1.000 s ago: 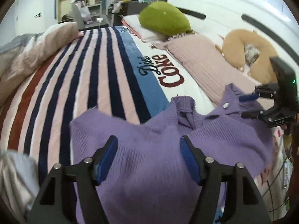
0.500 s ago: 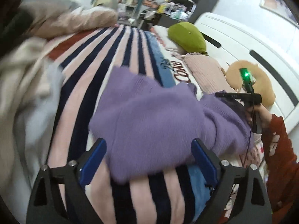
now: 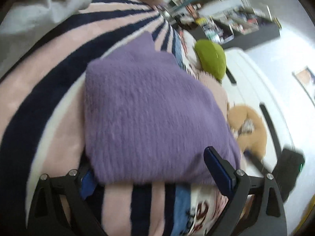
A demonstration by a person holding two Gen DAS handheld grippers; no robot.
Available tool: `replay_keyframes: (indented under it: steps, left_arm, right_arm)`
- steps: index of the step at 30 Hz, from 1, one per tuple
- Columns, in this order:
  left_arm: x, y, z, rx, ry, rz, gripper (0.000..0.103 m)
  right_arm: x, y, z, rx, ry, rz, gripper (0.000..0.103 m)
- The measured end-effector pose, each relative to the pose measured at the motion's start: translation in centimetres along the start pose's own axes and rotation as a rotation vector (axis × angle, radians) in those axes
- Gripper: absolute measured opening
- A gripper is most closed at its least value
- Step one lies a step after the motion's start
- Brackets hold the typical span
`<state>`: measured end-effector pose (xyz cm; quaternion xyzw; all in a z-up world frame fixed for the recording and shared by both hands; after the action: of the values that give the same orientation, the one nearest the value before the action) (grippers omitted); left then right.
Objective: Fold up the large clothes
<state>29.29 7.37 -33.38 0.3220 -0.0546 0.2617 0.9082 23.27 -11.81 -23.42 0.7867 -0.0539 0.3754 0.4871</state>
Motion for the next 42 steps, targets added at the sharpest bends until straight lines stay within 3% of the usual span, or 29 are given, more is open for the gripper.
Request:
replay_keyframes:
  steps: [3,5,7,10,13,14,20,23,26,30,33,34,36,37,42]
  left_arm:
    - [1.2,-0.7,0.2,-0.016,0.028,0.042,0.094]
    - [2.1,-1.4,0.5,-0.013,0.028,0.059,0.085]
    - [2.7,-2.0,0.9,-0.024,0.024,0.066,0.033]
    - [3.3,-2.2,2.6,-0.064,-0.011,0.055,0.015]
    - [4.4,0.2,5.5,-0.115,-0.076,0.109,0.011]
    - [4.7,1.1,6.6,-0.122,-0.099,0.122,0.011]
    - [5.3,6.2,8.9,-0.111,-0.182,0.194,0.009]
    - [5.3,10.5,9.0,-0.076,-0.228,0.26,0.009]
    - [5.3,12.6,8.7,-0.023,-0.267,0.267,0.01]
    - [4.7,9.9,9.6,-0.029,-0.298,0.202,0.01]
    - [3.9,7.9,12.5,-0.05,-0.361,0.166,0.01]
    - [3.6,7.1,13.8,-0.064,-0.388,0.147,0.01]
    - [2.7,5.2,16.3,-0.098,-0.444,0.1,0.01]
    - [2.2,4.1,17.4,-0.116,-0.466,0.071,0.011]
    - [-1.8,-2.9,20.4,-0.191,-0.522,-0.133,0.011]
  right_arm:
    - [-1.2,-3.1,-1.3,0.031,-0.051,-0.018,0.018]
    - [-1.9,-5.1,-1.5,0.037,-0.079,-0.034,0.01]
    - [-2.8,-7.2,-0.4,-0.015,-0.101,-0.059,0.0]
    - [-3.6,-8.8,1.4,-0.05,-0.132,-0.078,0.0]
    - [-3.5,-8.8,1.3,-0.024,-0.173,-0.072,0.0]
    - [-3.5,-9.1,0.3,0.036,-0.183,-0.08,0.0]
    - [-2.8,-9.7,-3.6,0.176,-0.181,-0.08,0.0]
    - [-2.2,-9.3,-7.0,0.339,-0.167,-0.076,0.0]
    - [-2.3,-9.1,-8.8,0.412,-0.15,-0.095,0.0]
    - [-2.9,-9.3,-6.8,0.363,-0.2,-0.105,0.0]
    - [-3.2,-7.7,-5.9,0.387,-0.204,-0.095,0.001]
    - [-3.2,-6.8,-5.5,0.382,-0.195,-0.081,0.008]
    - [-2.7,-3.7,-3.7,0.335,-0.178,-0.022,0.023]
    - [-2.6,-2.7,-2.6,0.319,-0.18,-0.001,0.026]
    - [-3.9,4.5,4.1,0.134,-0.192,0.103,0.025]
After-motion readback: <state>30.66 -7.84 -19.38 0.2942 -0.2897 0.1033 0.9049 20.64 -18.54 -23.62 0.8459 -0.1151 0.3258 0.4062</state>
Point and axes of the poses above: each gripper's, at about its wrist camera, not at the fingertips, and y roughly against the way its jaws point, z to its right, x to its top, the point moved 10 cm from there along -y, roughly the way its jaws point, and after that the axes turned 7 degrees about -z, right-handed, at the moved point
